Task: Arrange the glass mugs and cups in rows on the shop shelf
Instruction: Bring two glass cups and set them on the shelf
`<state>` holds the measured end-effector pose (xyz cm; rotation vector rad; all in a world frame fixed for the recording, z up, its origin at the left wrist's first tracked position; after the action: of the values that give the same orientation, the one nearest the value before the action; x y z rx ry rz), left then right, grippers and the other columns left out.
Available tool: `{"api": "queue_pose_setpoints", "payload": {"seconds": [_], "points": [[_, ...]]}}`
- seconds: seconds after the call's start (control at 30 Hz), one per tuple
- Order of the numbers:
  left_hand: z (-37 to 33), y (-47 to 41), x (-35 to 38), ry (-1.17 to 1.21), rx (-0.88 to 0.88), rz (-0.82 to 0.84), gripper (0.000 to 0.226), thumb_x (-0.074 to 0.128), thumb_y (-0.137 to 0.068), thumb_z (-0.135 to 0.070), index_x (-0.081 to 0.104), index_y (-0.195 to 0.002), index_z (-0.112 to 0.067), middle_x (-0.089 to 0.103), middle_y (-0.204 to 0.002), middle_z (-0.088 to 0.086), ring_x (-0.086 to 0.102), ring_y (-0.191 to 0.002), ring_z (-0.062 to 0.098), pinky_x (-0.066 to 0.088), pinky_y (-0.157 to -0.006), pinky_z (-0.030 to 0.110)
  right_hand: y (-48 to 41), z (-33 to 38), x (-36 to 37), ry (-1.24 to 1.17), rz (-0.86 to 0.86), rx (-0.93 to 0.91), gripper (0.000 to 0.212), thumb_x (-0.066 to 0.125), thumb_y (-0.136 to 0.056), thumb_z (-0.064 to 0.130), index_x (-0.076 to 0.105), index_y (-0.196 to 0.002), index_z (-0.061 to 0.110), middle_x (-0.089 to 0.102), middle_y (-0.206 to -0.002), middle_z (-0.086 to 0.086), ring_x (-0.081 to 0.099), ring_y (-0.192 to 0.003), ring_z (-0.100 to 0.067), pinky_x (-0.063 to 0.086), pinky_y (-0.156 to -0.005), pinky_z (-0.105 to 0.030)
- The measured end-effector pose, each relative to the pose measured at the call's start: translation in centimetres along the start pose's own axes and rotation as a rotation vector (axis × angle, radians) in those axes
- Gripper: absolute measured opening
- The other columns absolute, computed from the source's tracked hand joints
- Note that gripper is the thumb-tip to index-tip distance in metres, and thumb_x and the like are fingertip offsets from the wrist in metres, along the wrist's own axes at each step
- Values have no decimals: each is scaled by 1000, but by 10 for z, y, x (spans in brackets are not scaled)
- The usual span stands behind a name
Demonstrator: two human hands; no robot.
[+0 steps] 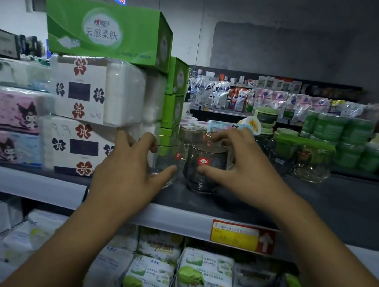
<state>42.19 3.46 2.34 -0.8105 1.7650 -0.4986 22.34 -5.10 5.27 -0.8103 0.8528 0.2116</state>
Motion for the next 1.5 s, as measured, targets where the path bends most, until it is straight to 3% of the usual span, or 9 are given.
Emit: {"api": "queue_pose_setpoints", "payload": {"seconds": [0.1, 0.2, 0.43, 0.6, 0.7, 0.83, 0.97, 1.07, 1.5], "points": [[0, 4, 1, 87, 31, -15, 45, 67, -79, -66, 43, -101, -35, 46, -107, -1, 55, -74, 18, 41, -61, 31, 9, -15, 6, -229, 9, 179, 91, 86, -66, 58, 40, -141, 31, 45, -139, 7, 53, -120, -13, 48, -104, -37], [0, 7, 8, 222, 41, 13, 49, 72, -77, -62, 39, -101, -36, 55, -104, -7, 56, -86, 15, 44, -68, 32, 9, -21, 23, -427, 118, 282, 100, 90, -61, 57, 39, -142, 28, 57, -133, 12, 60, -116, -7, 51, -104, -36], [1, 1, 23, 438, -33, 71, 66, 83, -70, -53, 35, -107, -28, 56, -102, -12, 58, -92, 10, 43, -71, 22, 6, -23, 24, -452, 117, 305, 57, 92, -69, 37, 55, -112, 30, 67, -108, 15, 63, -95, 2, 49, -75, -16], [6, -10, 33, 533, -146, 156, 107, 91, -60, -50, 31, -145, -30, 54, -108, -20, 57, -100, 10, 42, -85, 25, 11, -29, 16, -527, 150, 345, 51, 92, -71, 29, 54, -106, 32, 68, -104, 12, 64, -91, 2, 48, -70, -15], [4, -21, 41, 515, -144, 184, 93, 89, -55, -58, 51, -133, -25, 53, -95, -27, 55, -87, -1, 40, -70, 16, 13, -31, 10, -501, 123, 370, 56, 95, -66, 34, 58, -109, 29, 71, -102, 13, 67, -88, 1, 50, -72, -17], [-15, -33, 49, 663, -87, 207, 76, 93, -49, -54, 56, -113, -37, 69, -99, -20, 66, -91, -3, 47, -75, 14, 25, -46, -28, -546, -59, 383, 48, 95, -66, 29, 64, -102, 28, 74, -84, 19, 69, -75, 6, 50, -62, -12], [-69, -30, 51, 900, -10, 235, 65, 94, -56, -32, 65, -115, -30, 76, -99, -14, 72, -88, -2, 55, -71, 11, 57, -70, -72, -633, -241, 422, 44, 91, -68, 25, 69, -105, 21, 78, -90, 11, 75, -84, -7, 58, -68, -22], [-126, -17, 53, 1002, 42, 251, 72, 90, -50, -42, 63, -117, -35, 76, -96, -17, 72, -84, -1, 54, -70, 14, 96, -92, -107, -659, -311, 472, 44, 90, -69, 24, 72, -109, 16, 79, -99, 0, 76, -92, -19, 60, -78, -33], [-461, 118, 101, 1296, 172, 410, 88, 87, -56, -51, 55, -136, -34, 73, -107, -16, 71, -90, 1, 52, -69, 14, 354, -208, -347, -413, -540, 650, 37, 90, -72, 32, 75, -104, 21, 79, -96, 8, 75, -89, -9, 56, -81, -31]]}}
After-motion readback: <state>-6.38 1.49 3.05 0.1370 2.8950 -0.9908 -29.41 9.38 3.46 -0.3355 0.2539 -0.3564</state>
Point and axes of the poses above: each hand's wrist, its own y-axis away from the middle knuckle, its own x-axis out of the palm, z = x × y, the point moved 5 cm from there along -y, towards the middle knuckle
